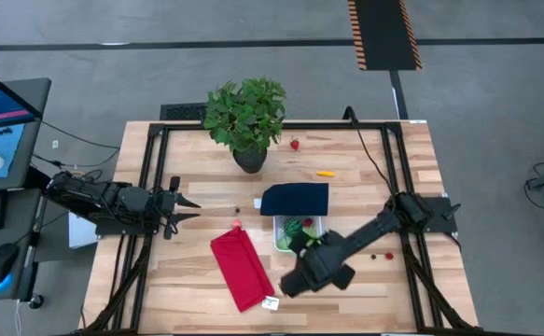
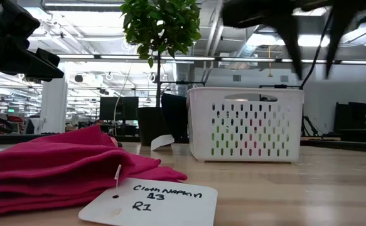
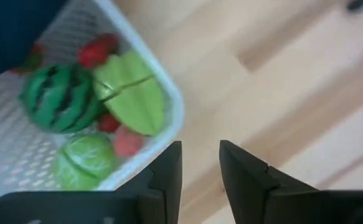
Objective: Pick and placing Produce into tupperware
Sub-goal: Put the right blueberry into the bin
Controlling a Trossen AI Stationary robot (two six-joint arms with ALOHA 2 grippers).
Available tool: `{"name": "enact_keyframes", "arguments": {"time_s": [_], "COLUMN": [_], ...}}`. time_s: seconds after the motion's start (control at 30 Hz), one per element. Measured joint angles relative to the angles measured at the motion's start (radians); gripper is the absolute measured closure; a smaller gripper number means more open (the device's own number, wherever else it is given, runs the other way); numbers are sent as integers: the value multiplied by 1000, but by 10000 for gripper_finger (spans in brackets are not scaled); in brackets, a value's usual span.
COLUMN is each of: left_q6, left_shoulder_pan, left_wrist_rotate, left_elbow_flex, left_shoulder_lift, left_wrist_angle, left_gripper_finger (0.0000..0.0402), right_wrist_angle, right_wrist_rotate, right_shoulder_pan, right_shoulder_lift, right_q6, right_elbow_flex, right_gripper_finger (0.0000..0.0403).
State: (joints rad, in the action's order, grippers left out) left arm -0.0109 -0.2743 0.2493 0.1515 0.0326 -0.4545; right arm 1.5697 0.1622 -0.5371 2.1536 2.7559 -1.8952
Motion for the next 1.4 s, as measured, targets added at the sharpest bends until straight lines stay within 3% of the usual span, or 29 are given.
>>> {"name": "enact_keyframes", "arguments": {"time_s": [0.2,0.37,0.77,1.13,1.27,1.4], "left_q6": [0,0,0,0,0,0], "left_shoulder_pan": [0,0,0,0,0,0], "left_wrist_rotate": [0,0,0,0,0,0], "left_elbow_flex": [0,0,0,0,0,0], "left_shoulder_lift": [0,0,0,0,0,0], "left_wrist_angle": [0,0,0,0,0,0], "left_gripper_finger": [301,301,301,301,301,301], "right_wrist_angle": [1,-22,-1,-1,-2,1], "right_wrist_rotate": [-34,-125,-217,-267,-238,-312], "right_shoulder_pan": [-96,-141,-174,-161,-136,-106], "right_shoulder_lift": [0,1,1,1,2,2], "right_q6": [211,374,386,386,386,386], "right_elbow_flex": [47,92,107,295,315,316], "right_gripper_finger": [279,272,236,136,132,133]}}
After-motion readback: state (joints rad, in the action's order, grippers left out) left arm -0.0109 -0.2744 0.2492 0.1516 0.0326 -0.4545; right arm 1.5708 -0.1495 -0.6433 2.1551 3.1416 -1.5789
